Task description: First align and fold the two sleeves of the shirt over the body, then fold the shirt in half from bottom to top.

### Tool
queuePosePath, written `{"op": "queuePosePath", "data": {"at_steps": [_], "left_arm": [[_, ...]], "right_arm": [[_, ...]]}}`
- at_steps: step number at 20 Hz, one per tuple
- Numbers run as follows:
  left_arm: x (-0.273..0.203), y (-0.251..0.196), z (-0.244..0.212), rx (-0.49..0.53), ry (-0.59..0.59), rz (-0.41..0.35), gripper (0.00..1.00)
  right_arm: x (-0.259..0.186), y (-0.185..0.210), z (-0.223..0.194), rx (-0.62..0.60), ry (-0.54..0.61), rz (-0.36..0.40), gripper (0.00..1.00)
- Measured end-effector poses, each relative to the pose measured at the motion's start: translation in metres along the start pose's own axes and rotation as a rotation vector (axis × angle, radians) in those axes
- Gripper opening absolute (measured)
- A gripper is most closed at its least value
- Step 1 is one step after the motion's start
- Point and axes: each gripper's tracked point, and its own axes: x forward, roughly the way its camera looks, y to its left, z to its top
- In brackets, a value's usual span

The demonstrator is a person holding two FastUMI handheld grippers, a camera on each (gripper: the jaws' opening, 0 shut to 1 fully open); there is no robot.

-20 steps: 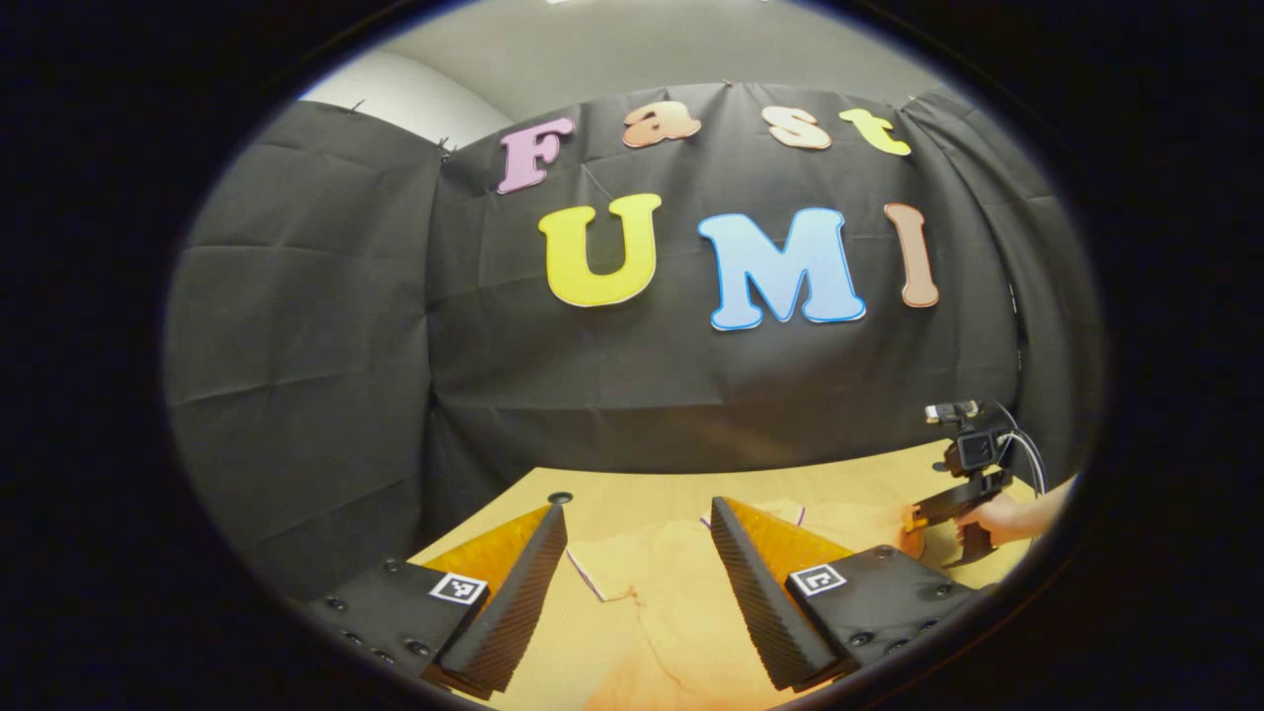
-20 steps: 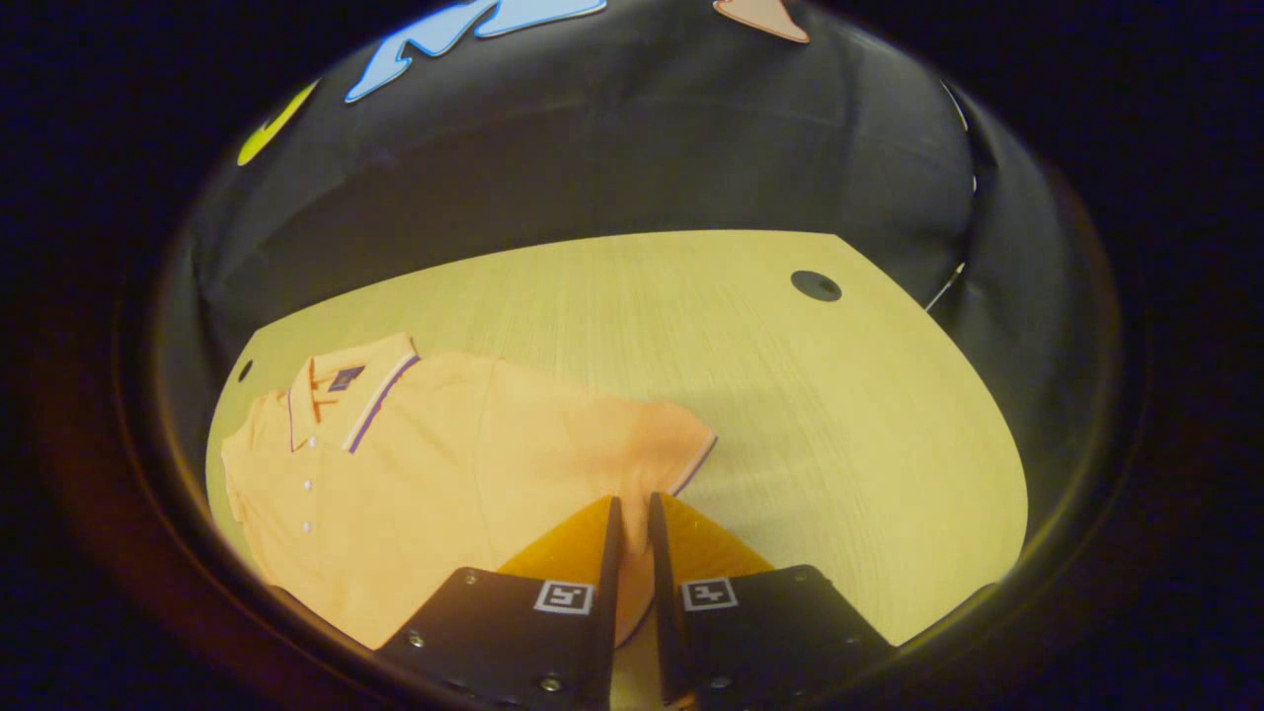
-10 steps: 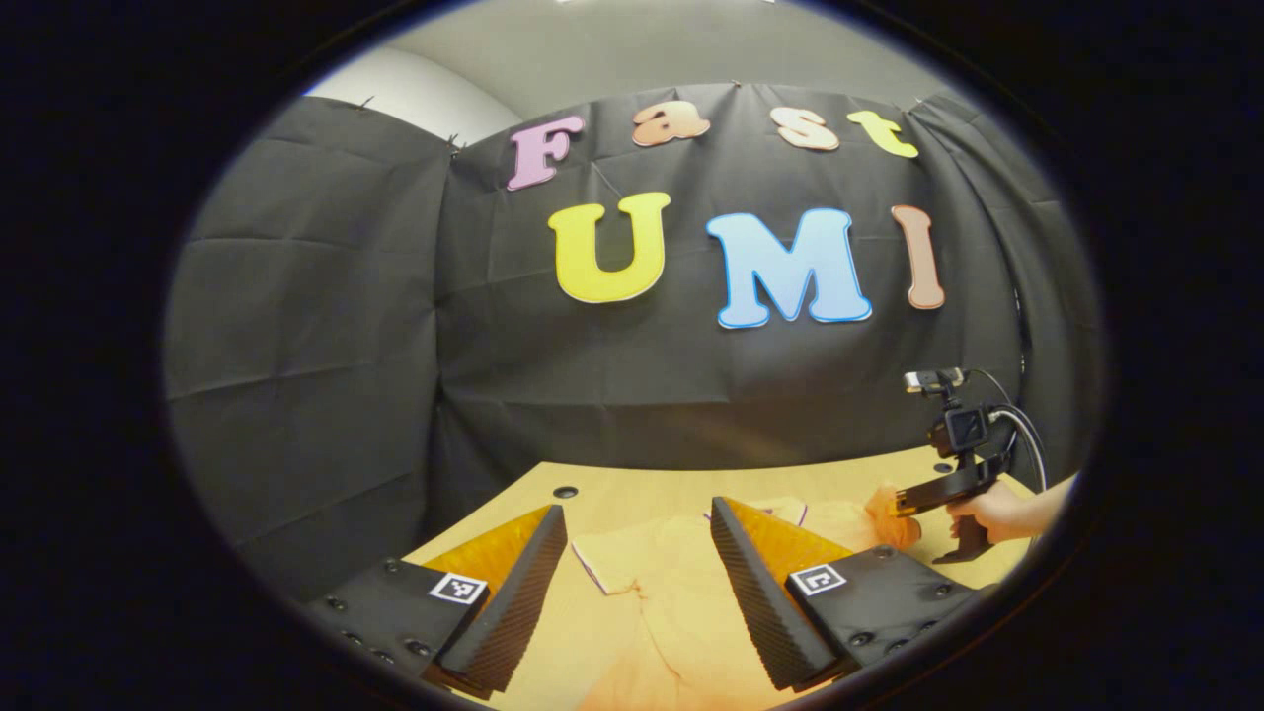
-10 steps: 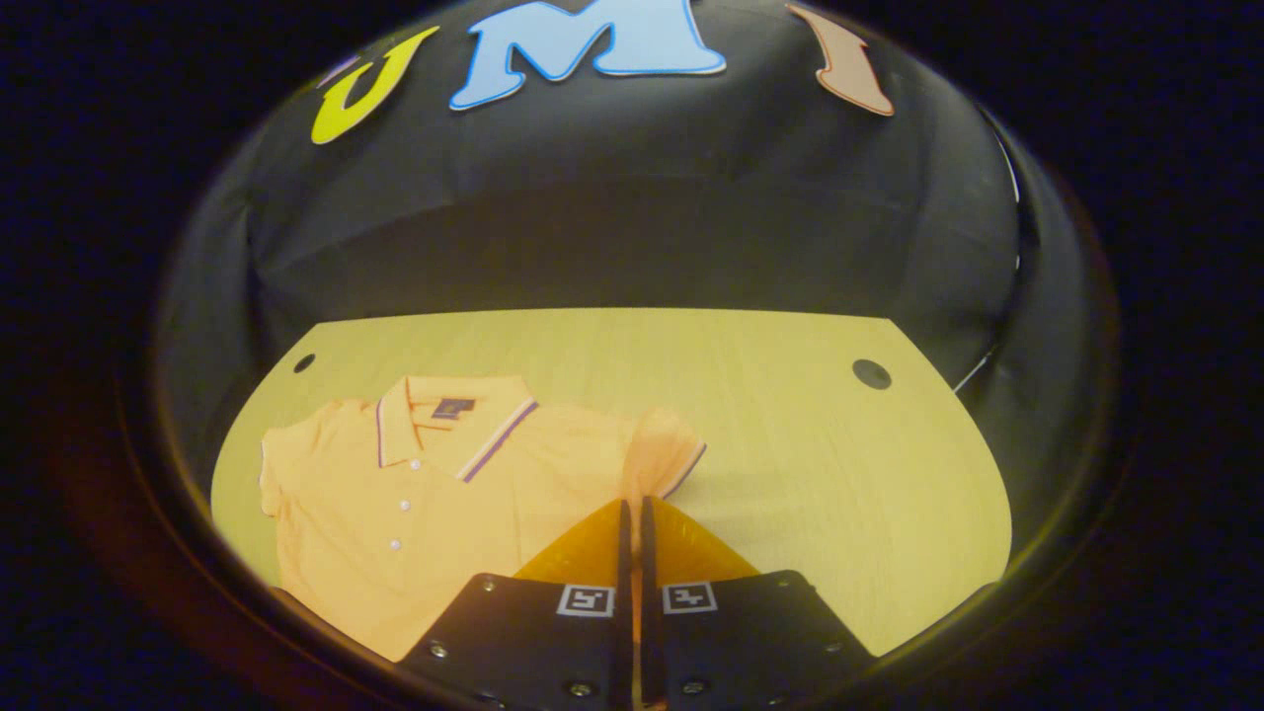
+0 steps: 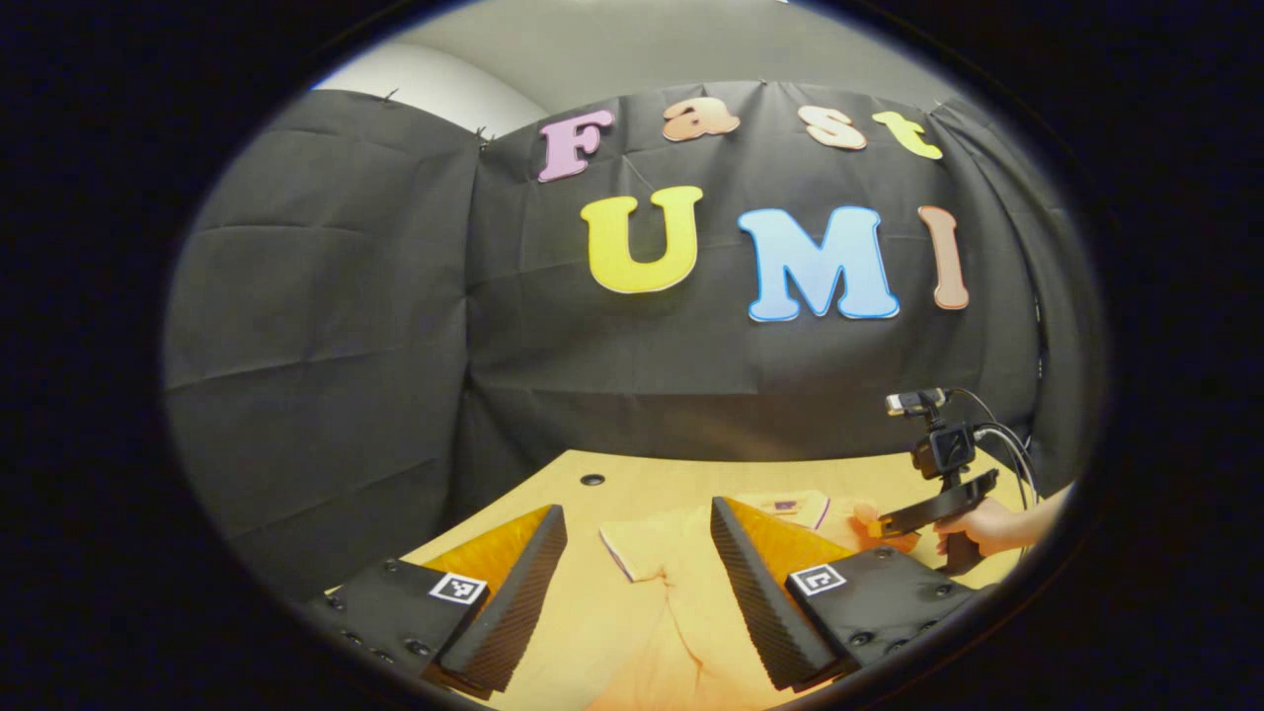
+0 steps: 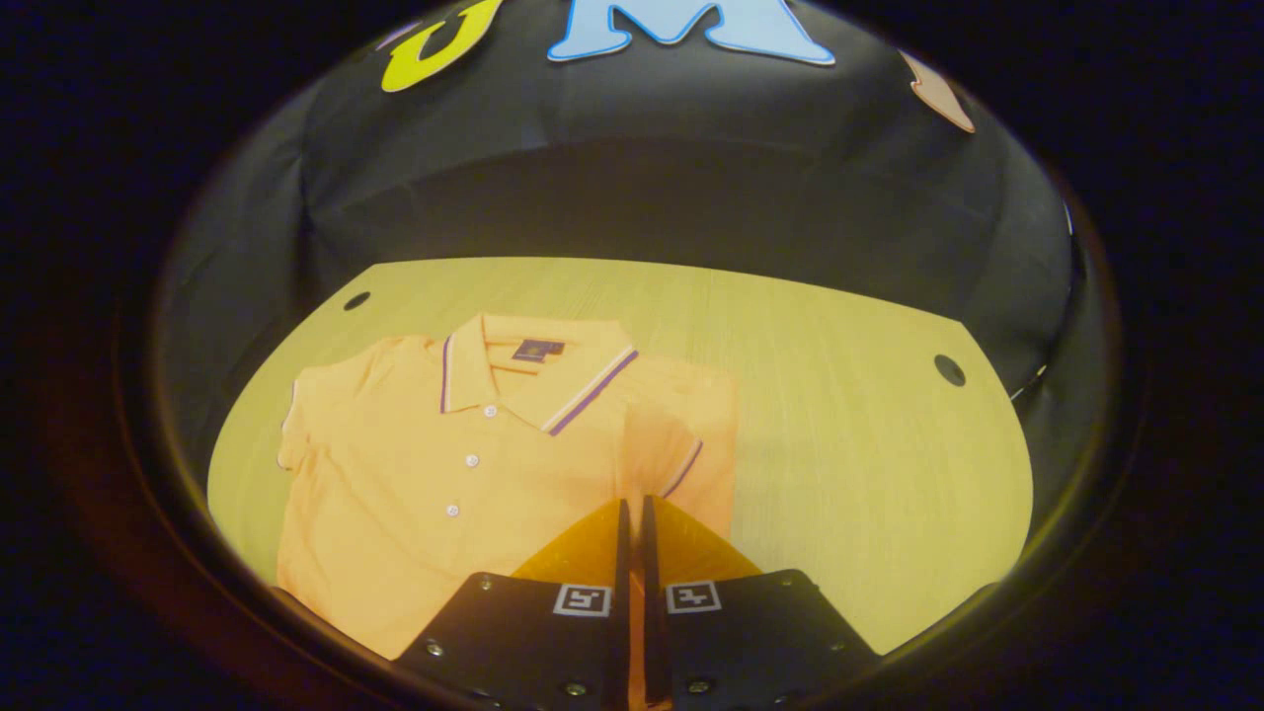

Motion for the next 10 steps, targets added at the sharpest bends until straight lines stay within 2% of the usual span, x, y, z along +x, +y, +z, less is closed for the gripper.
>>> {"op": "queuePosePath", "data": {"at_steps": [3, 4, 5, 6, 9, 10], "left_arm": [[0.007, 0.004, -0.006, -0.001, 0.01, 0.003, 0.99], [0.011, 0.004, -0.011, -0.004, 0.017, 0.001, 0.99], [0.014, 0.005, -0.014, -0.005, 0.024, -0.004, 1.0], [0.018, 0.005, -0.018, -0.007, 0.03, -0.009, 1.0], [0.037, 0.006, -0.029, -0.02, 0.049, -0.034, 1.0], [0.045, 0.007, -0.036, -0.026, 0.059, -0.039, 1.0]], "right_arm": [[-0.004, 0.003, 0.002, -0.011, -0.006, 0.012, 0.11], [-0.004, 0.008, 0.003, -0.008, -0.013, 0.025, 0.16], [-0.011, 0.011, 0.005, -0.006, -0.02, 0.034, 0.26], [-0.016, 0.01, 0.007, -0.009, -0.031, 0.03, 0.47], [-0.04, 0.017, 0.02, -0.017, -0.087, 0.024, 0.71], [-0.049, 0.021, 0.024, -0.026, -0.11, 0.021, 0.86]]}}
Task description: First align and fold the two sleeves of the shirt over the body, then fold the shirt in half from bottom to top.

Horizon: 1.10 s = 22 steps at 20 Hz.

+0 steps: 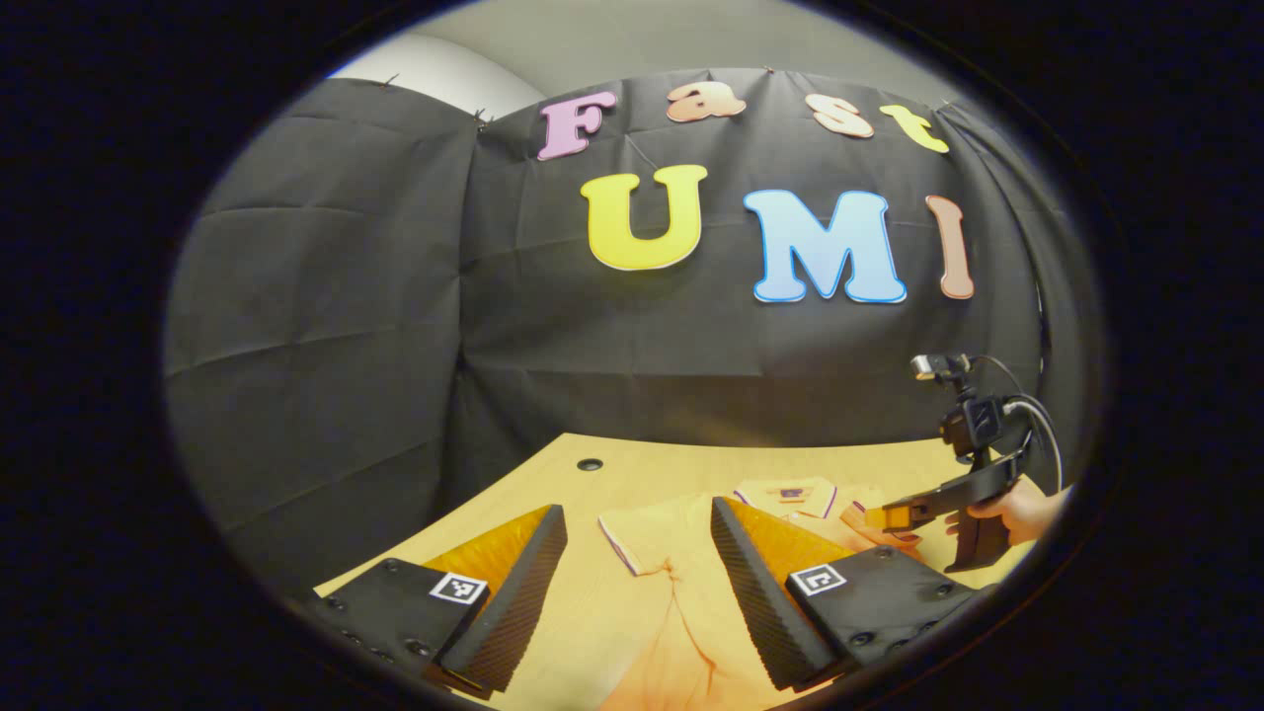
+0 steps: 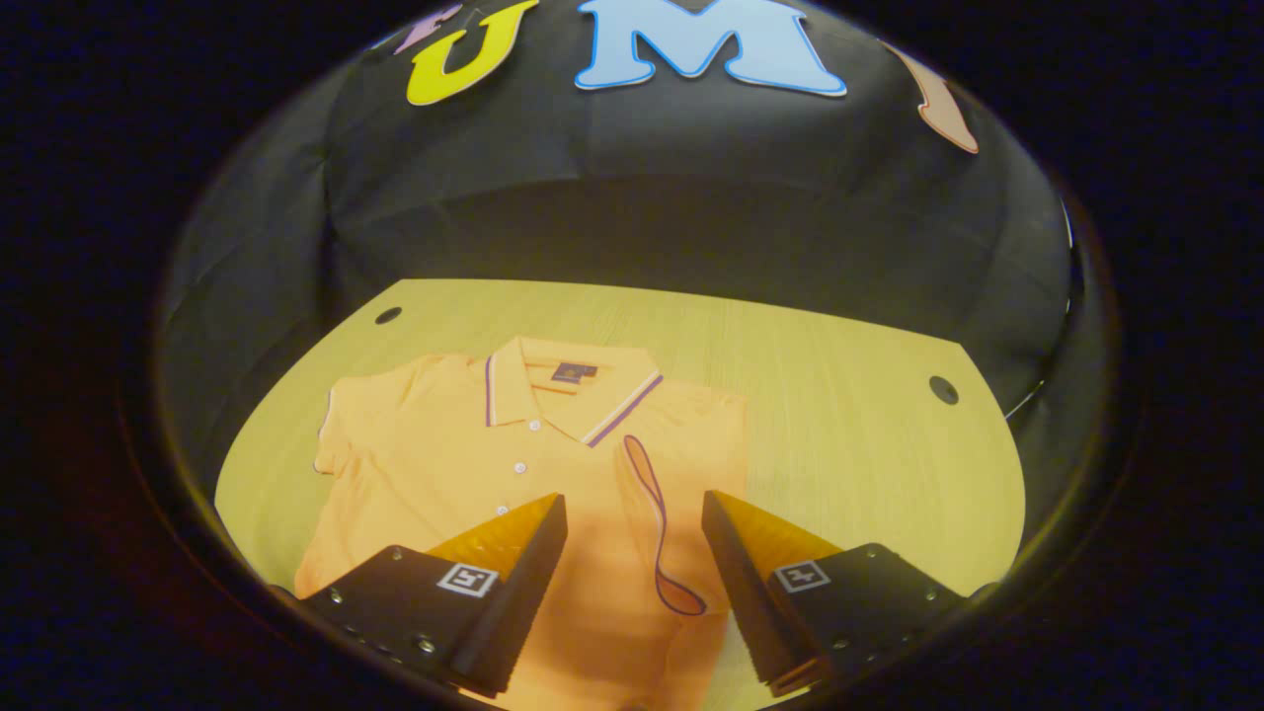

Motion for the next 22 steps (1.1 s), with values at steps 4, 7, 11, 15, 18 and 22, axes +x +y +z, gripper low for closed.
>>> {"op": "queuePosePath", "data": {"at_steps": [4, 7, 11, 15, 18, 22], "left_arm": [[0.047, 0.007, -0.025, -0.049, 0.05, -0.03, 1.0], [0.096, 0.019, -0.054, -0.082, 0.105, -0.047, 0.97], [0.17, 0.036, -0.104, -0.116, 0.193, -0.047, 0.94], [0.237, 0.046, -0.152, -0.144, 0.287, -0.034, 0.95], [0.273, 0.046, -0.176, -0.111, 0.327, -0.04, 0.94], [0.311, 0.035, -0.203, -0.111, 0.37, -0.047, 0.94]], "right_arm": [[-0.052, 0.019, 0.02, -0.017, -0.093, -0.015, 0.95], [-0.097, 0.035, 0.03, 0.002, -0.158, -0.025, 0.94], [-0.143, 0.052, 0.026, 0.031, -0.197, -0.077, 0.94], [-0.178, 0.058, 0.01, 0.055, -0.19, -0.128, 0.95], [-0.191, 0.064, -0.009, 0.065, -0.157, -0.141, 0.95], [-0.2, 0.075, -0.024, 0.139, -0.135, -0.135, 0.94]]}}
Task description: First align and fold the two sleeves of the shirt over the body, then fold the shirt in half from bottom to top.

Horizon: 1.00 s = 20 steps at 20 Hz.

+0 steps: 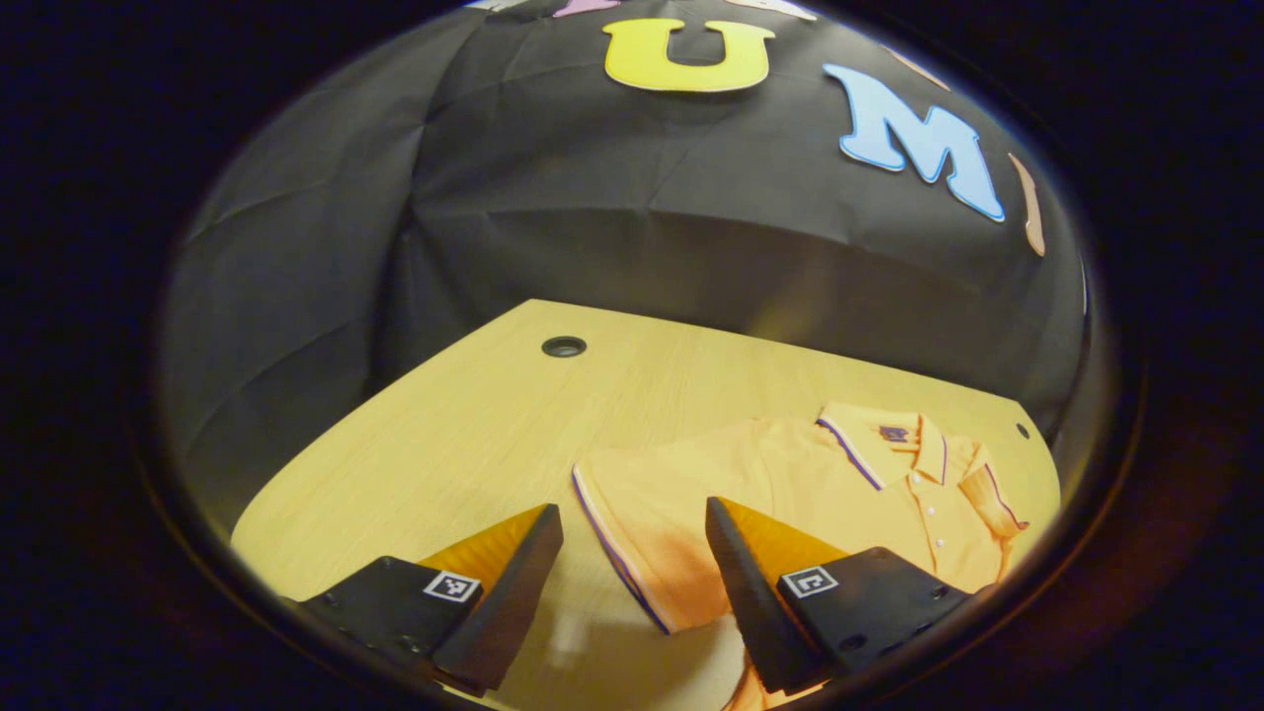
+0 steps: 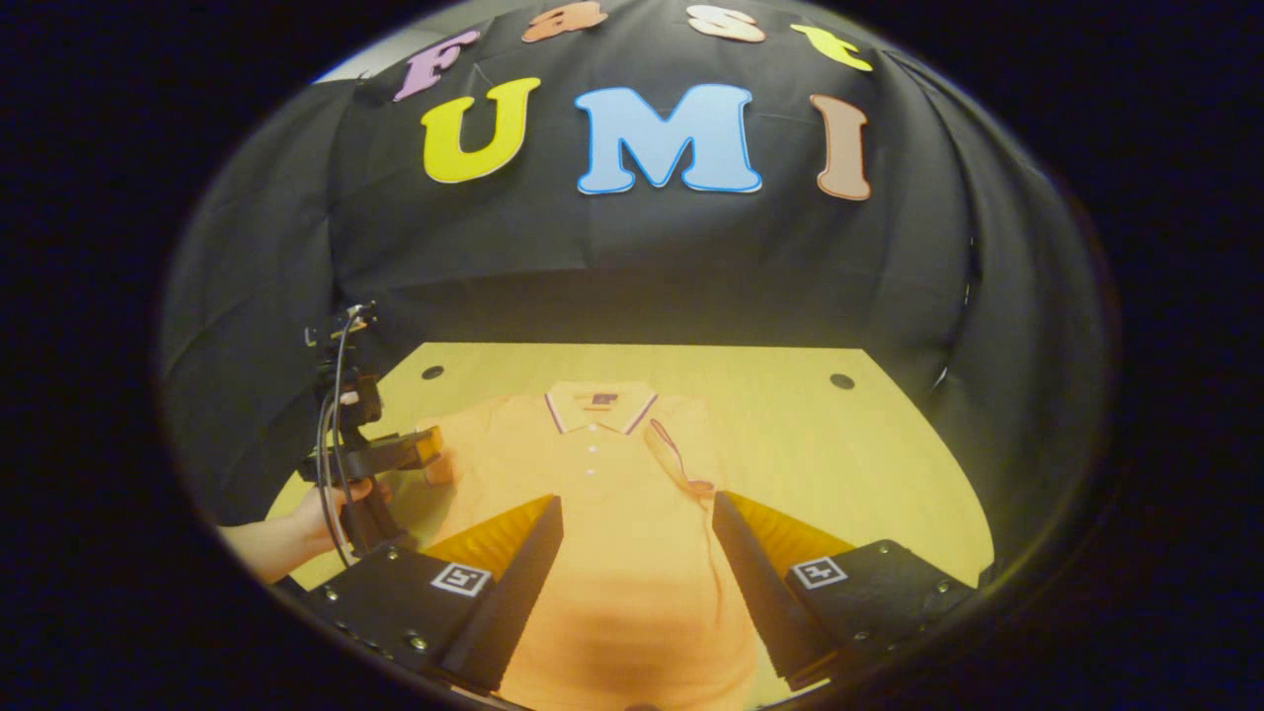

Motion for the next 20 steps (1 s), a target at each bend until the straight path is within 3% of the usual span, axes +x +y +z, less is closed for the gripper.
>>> {"op": "queuePosePath", "data": {"at_steps": [6, 10, 11, 12, 13, 15, 16, 17, 18, 20], "left_arm": [[0.035, -0.007, -0.017, -0.004, 0.03, 0.03, 0.94], [0.045, -0.026, -0.027, 0.092, 0.067, 0.045, 0.95], [0.046, -0.03, -0.026, 0.097, 0.069, 0.044, 0.8], [0.047, -0.028, -0.029, 0.111, 0.074, 0.048, 0.72], [0.049, -0.034, -0.028, 0.111, 0.072, 0.024, 0.71], [0.047, -0.036, -0.028, 0.141, 0.078, 0.037, 0.39], [0.047, -0.04, -0.027, 0.158, 0.08, 0.031, 0.39], [0.048, -0.044, -0.027, 0.175, 0.086, 0.032, 0.25], [0.048, -0.045, -0.027, 0.191, 0.086, 0.045, 0.18], [0.045, -0.053, -0.023, 0.208, 0.077, 0.045, 0.14]], "right_arm": [[-0.019, -0.01, -0.006, -0.031, 0.012, -0.002, 0.95], [-0.024, -0.018, -0.012, 0.006, 0.02, 0.007, 0.94], [-0.023, -0.02, -0.015, 0.017, 0.027, 0.01, 0.94], [-0.023, -0.021, -0.017, 0.026, 0.033, 0.012, 0.95], [-0.023, -0.022, -0.019, 0.035, 0.039, 0.012, 0.94], [-0.022, -0.023, -0.02, 0.047, 0.04, 0.015, 0.95], [-0.022, -0.026, -0.021, 0.048, 0.04, 0.012, 0.95], [-0.024, -0.028, -0.022, 0.047, 0.045, 0.01, 0.95], [-0.023, -0.029, -0.024, 0.05, 0.047, 0.007, 0.95], [-0.024, -0.034, -0.026, 0.054, 0.049, -0.006, 0.95]]}}
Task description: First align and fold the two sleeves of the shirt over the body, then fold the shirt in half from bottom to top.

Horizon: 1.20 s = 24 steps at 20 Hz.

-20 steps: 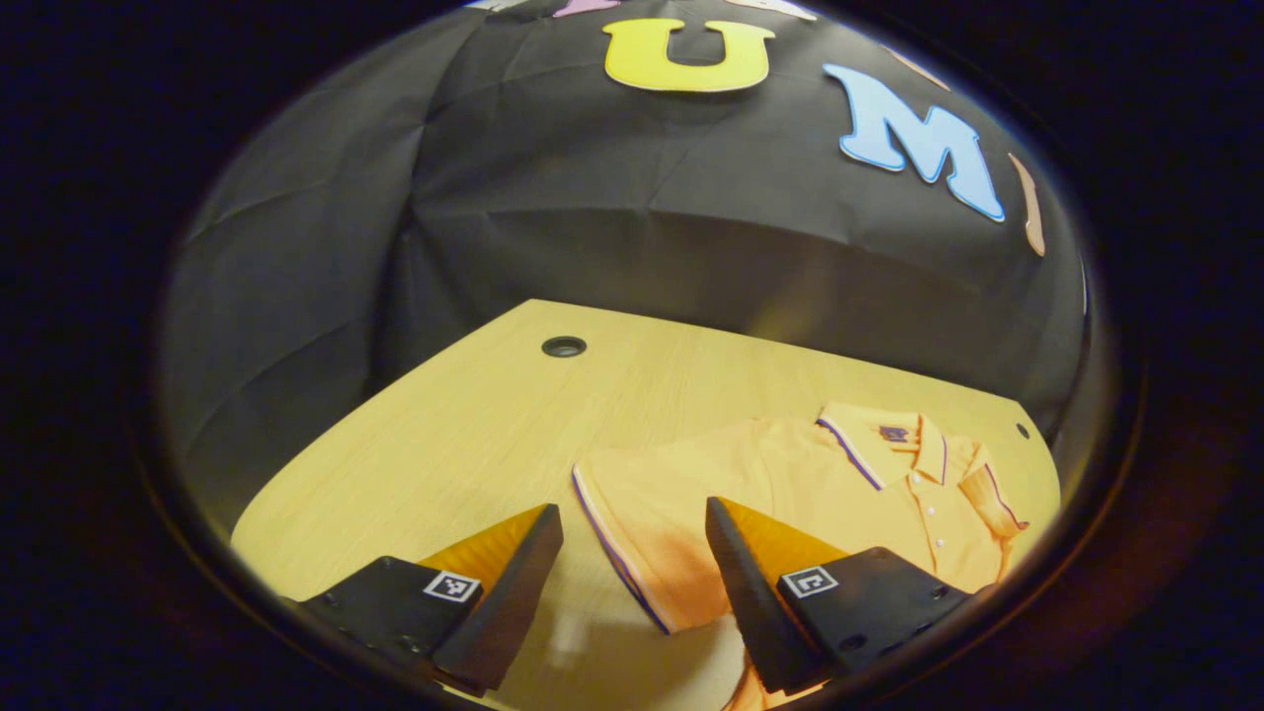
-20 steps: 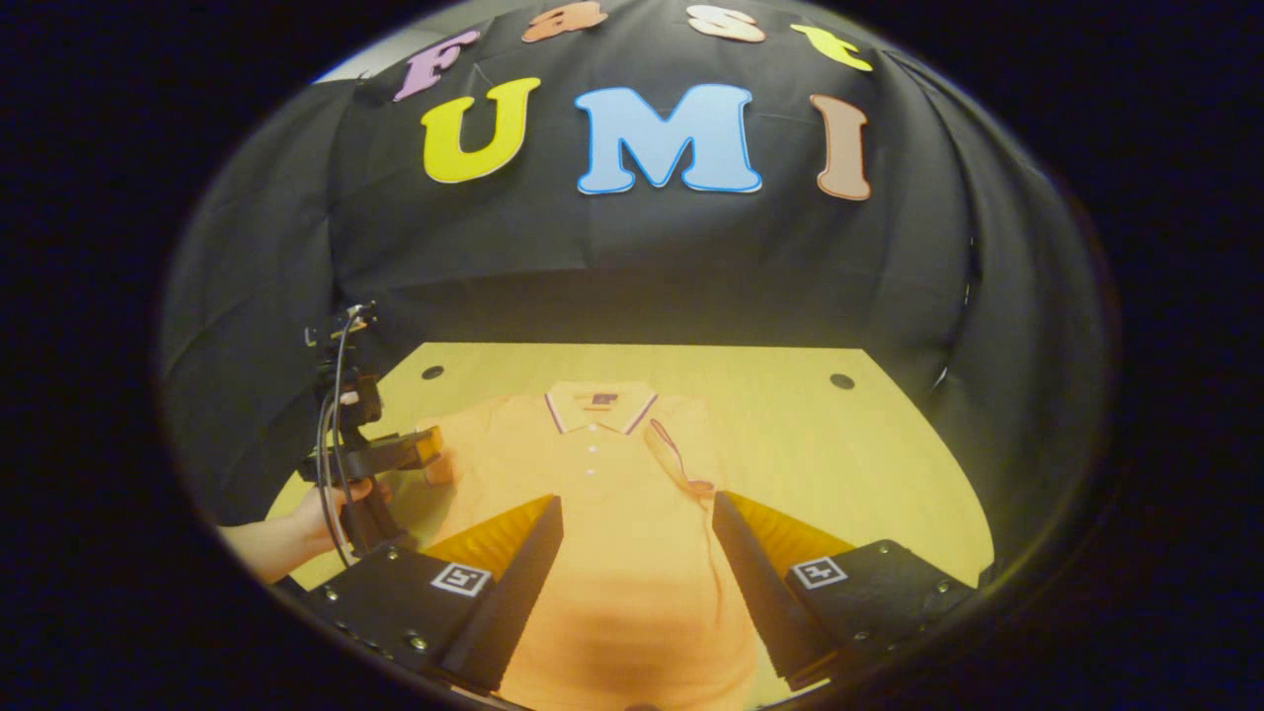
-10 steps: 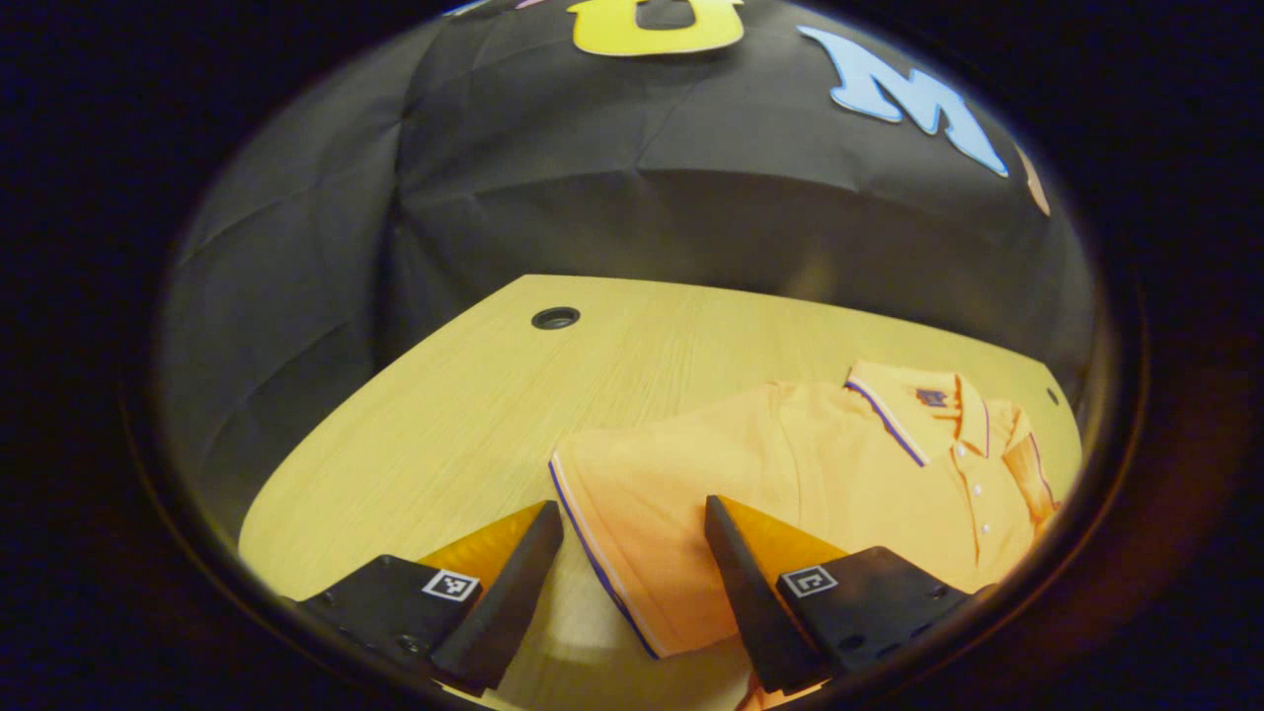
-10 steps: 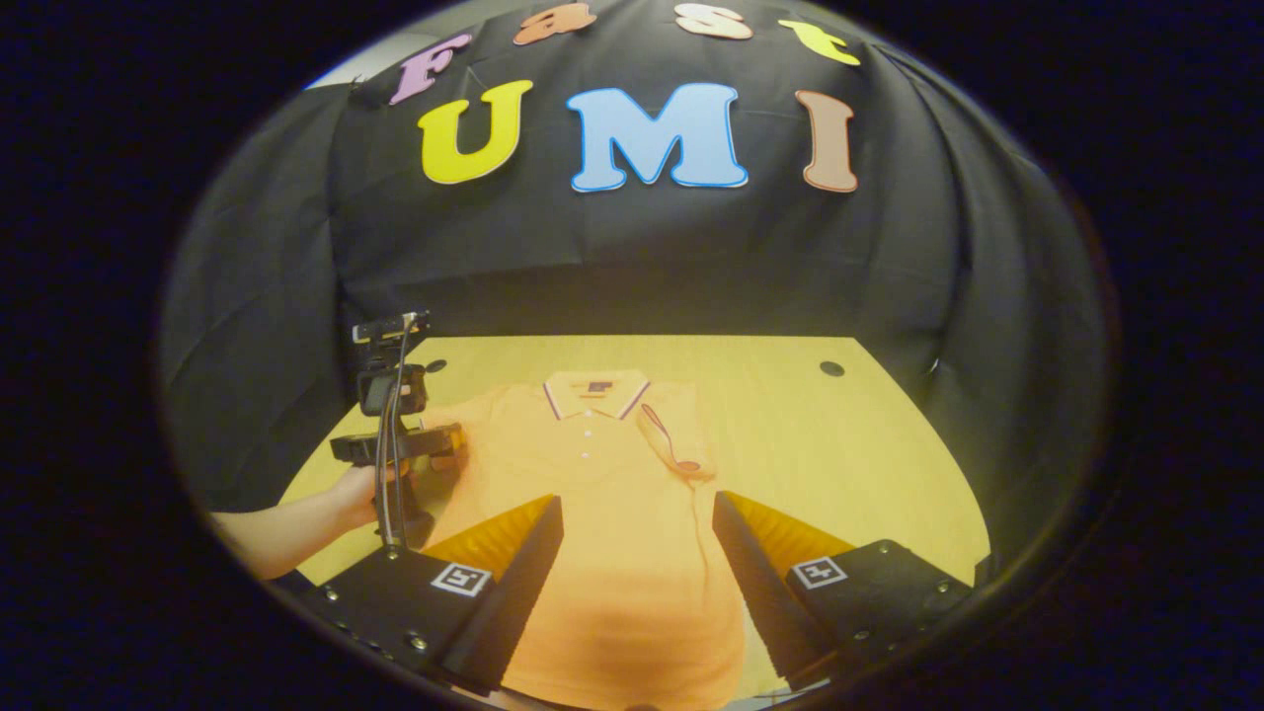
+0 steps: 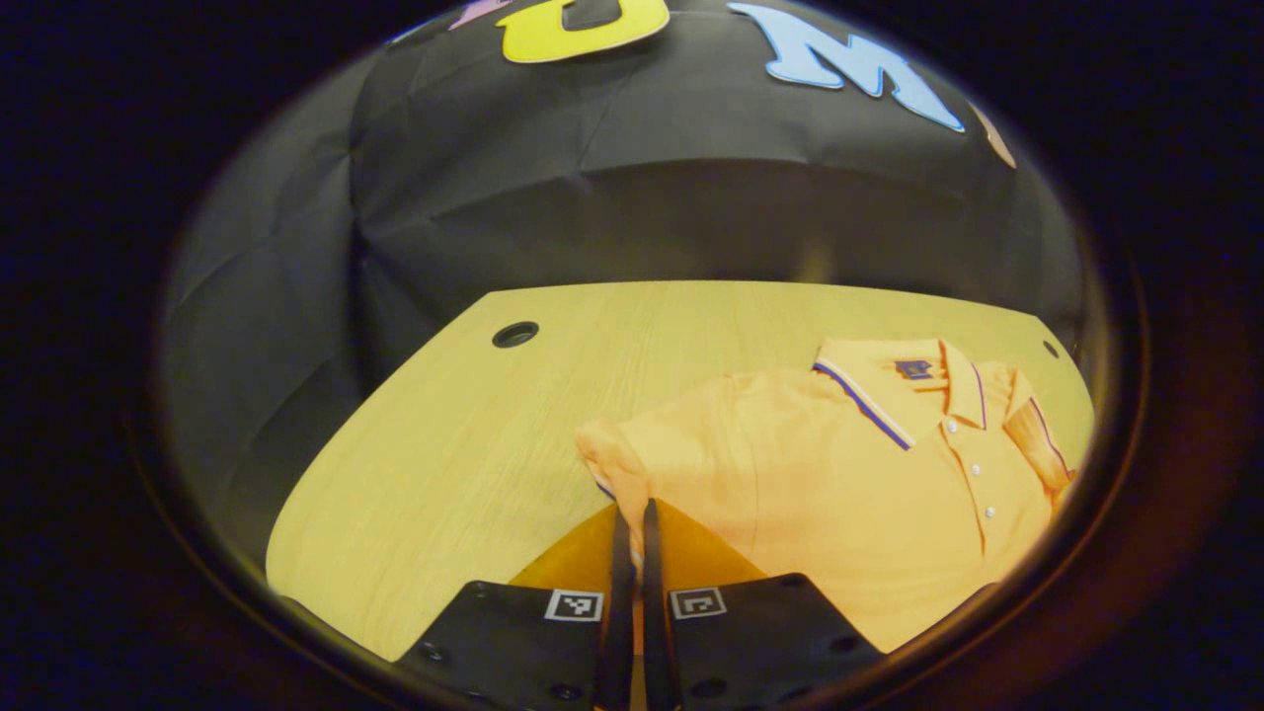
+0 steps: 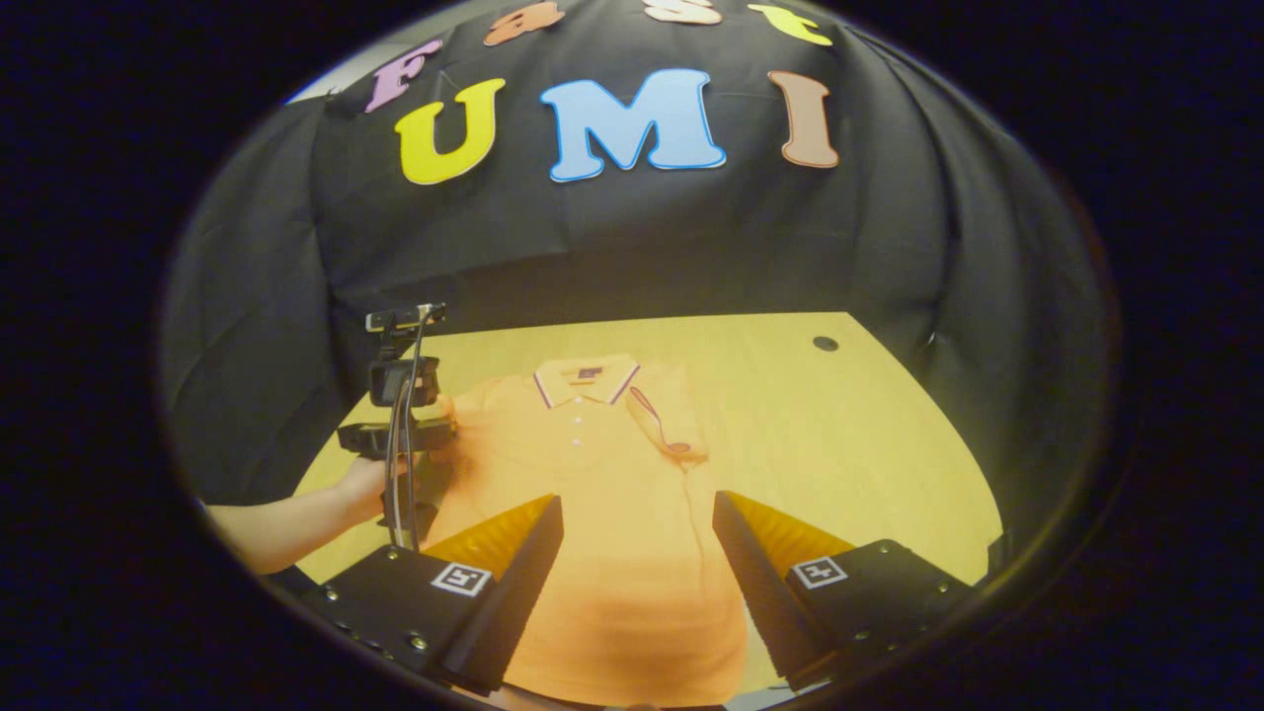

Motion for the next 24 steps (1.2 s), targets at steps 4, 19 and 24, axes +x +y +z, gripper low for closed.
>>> {"op": "queuePosePath", "data": {"at_steps": [4, 19, 24], "left_arm": [[-0.009, -0.013, 0.022, 0.056, -0.062, -0.01, 0.11], [-0.027, -0.096, 0.012, 0.224, -0.061, -0.232, 0.59], [-0.074, -0.085, -0.002, 0.191, -0.052, -0.256, 1.0]], "right_arm": [[-0.003, -0.013, -0.002, 0.012, -0.007, -0.04, 0.95], [-0.002, -0.02, -0.049, 0.14, 0.044, -0.126, 0.95], [-0.008, -0.036, -0.07, 0.085, 0.062, -0.115, 0.95]]}}
